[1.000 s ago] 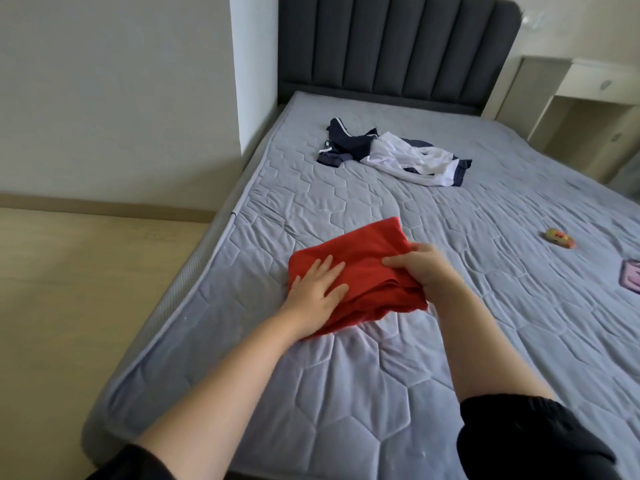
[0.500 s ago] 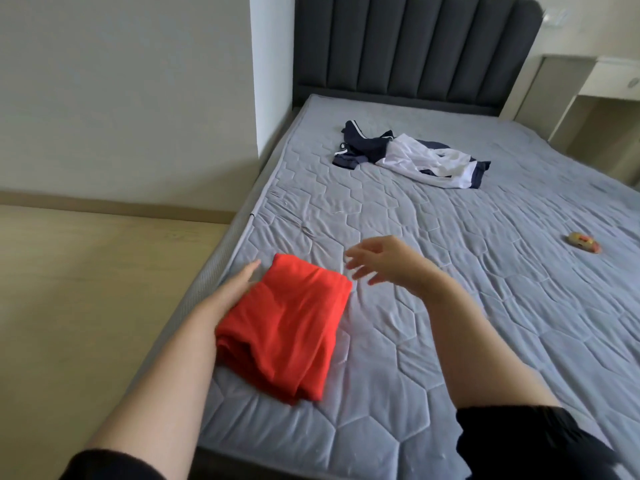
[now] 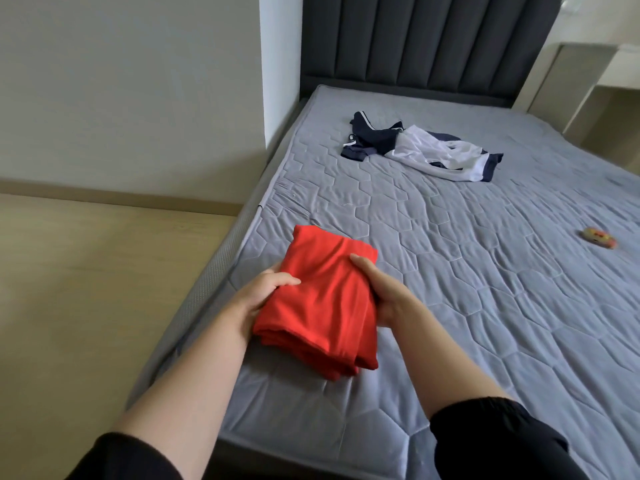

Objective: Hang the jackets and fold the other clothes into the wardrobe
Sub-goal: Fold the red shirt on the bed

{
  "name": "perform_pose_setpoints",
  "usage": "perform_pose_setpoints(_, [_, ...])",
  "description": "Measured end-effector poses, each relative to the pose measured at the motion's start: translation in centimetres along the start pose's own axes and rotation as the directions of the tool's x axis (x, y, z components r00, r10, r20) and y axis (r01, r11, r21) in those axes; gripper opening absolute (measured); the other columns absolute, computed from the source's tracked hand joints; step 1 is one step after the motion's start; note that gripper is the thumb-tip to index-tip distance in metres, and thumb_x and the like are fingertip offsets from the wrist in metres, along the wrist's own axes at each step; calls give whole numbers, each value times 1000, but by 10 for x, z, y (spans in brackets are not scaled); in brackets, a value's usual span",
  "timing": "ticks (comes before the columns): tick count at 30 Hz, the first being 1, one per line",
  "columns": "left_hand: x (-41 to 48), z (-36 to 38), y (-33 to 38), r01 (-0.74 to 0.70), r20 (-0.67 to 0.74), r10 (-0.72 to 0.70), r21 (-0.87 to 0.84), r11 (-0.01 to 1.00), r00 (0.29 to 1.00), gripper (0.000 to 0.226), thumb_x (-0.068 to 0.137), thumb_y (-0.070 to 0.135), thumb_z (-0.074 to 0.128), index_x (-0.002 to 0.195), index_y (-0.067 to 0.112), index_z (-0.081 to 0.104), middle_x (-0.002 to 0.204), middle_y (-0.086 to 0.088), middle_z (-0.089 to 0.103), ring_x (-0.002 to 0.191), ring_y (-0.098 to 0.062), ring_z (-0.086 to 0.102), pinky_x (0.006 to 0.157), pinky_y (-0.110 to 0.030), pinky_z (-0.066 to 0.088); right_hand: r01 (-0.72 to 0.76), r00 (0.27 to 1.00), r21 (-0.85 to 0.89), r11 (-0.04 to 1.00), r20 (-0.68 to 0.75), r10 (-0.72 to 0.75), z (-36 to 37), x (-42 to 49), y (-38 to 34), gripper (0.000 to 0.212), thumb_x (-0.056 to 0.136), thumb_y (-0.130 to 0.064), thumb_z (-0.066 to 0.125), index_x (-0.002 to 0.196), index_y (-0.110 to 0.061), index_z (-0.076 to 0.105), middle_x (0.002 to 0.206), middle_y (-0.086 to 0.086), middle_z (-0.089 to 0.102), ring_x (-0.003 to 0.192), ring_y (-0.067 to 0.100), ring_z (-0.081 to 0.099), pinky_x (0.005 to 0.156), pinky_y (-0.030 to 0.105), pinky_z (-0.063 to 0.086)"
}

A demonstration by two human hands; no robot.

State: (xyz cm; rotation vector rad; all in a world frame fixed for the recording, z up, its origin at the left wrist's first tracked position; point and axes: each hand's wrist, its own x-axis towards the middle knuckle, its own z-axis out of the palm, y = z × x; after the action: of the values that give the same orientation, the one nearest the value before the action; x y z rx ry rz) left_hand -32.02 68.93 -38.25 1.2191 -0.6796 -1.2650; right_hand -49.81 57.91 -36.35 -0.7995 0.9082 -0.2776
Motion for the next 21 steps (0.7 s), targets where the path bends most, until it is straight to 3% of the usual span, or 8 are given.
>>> perform_pose_setpoints(5, [4, 7, -5, 83, -70, -81, 24, 996, 994, 21, 85, -2, 49, 87, 9, 67, 73, -8, 72, 59, -16, 68, 58, -19, 52, 45, 998, 7, 999, -33, -45, -5, -5, -8, 41, 82, -37, 69, 110, -6, 64, 88, 13, 74, 71, 22, 72, 61, 34, 58])
perform_pose_setpoints(7, [6, 4, -1, 158, -121, -139, 161, 974, 983, 22, 84, 7, 55, 67, 12, 69, 70, -7, 66, 60, -17, 62, 68, -21, 48, 105, 986, -28, 994, -126, -108, -7, -5, -11, 44, 82, -30, 71, 117, -4, 61, 92, 14, 73, 73, 22, 71, 64, 33, 57])
perform_pose_setpoints(9, [18, 6, 5, 218, -135, -194, 192, 957, 972, 30, 87, 14, 56, 60, 13, 70, 69, -6, 66, 57, -15, 62, 64, -21, 48, 210, 940, -62, 976, -261, -219, -9, -1, -15, 48, 81, -23, 73, 119, 1, 60, 94, 15, 71, 70, 20, 70, 60, 28, 56])
perform_pose_setpoints(12, [37, 9, 10, 291, -92, -281, 119, 949, 955, 25, 88, 28, 60, 73, 12, 74, 76, -6, 73, 59, -15, 68, 54, -17, 53, 278, 892, -80, 957, -348, -288, -12, 16, -25, 46, 80, -21, 74, 117, 2, 60, 92, 15, 69, 62, 18, 67, 43, 20, 49])
perform_pose_setpoints(15, [61, 11, 19, 323, 2, -327, 148, 935, 945, 21, 80, 30, 67, 90, 12, 73, 92, -9, 74, 73, -17, 71, 69, -25, 58, 331, 859, -61, 942, -393, -328, -16, 42, -43, 45, 78, -23, 74, 114, 0, 61, 100, 16, 70, 71, 21, 67, 52, 25, 51])
perform_pose_setpoints(17, [81, 11, 26, 352, 22, -361, 173, 920, 932, 22, 80, 24, 68, 96, 9, 70, 97, -12, 72, 79, -21, 69, 80, -32, 57, 389, 841, -35, 921, -395, -370, -19, 59, -56, 28, 79, -19, 74, 99, -2, 64, 77, 10, 72, 60, 17, 68, 48, 23, 51])
perform_pose_setpoints(19, [98, 8, 33, 354, 11, -361, 175, 919, 932, 17, 85, 18, 64, 97, 7, 68, 92, -12, 72, 76, -22, 68, 79, -35, 56, 452, 820, 14, 892, -400, -409, -18, 70, -66, 13, 81, -11, 71, 87, -4, 62, 62, 5, 69, 48, 13, 66, 41, 20, 49])
perform_pose_setpoints(21, [109, 7, 37, 352, -78, -343, 182, 918, 936, 20, 83, 14, 67, 101, 4, 69, 90, -14, 73, 75, -25, 69, 80, -38, 57, 479, 794, -24, 877, -413, -446, -12, 78, -74, 13, 82, -8, 70, 93, -2, 64, 73, 9, 69, 53, 14, 67, 45, 21, 52])
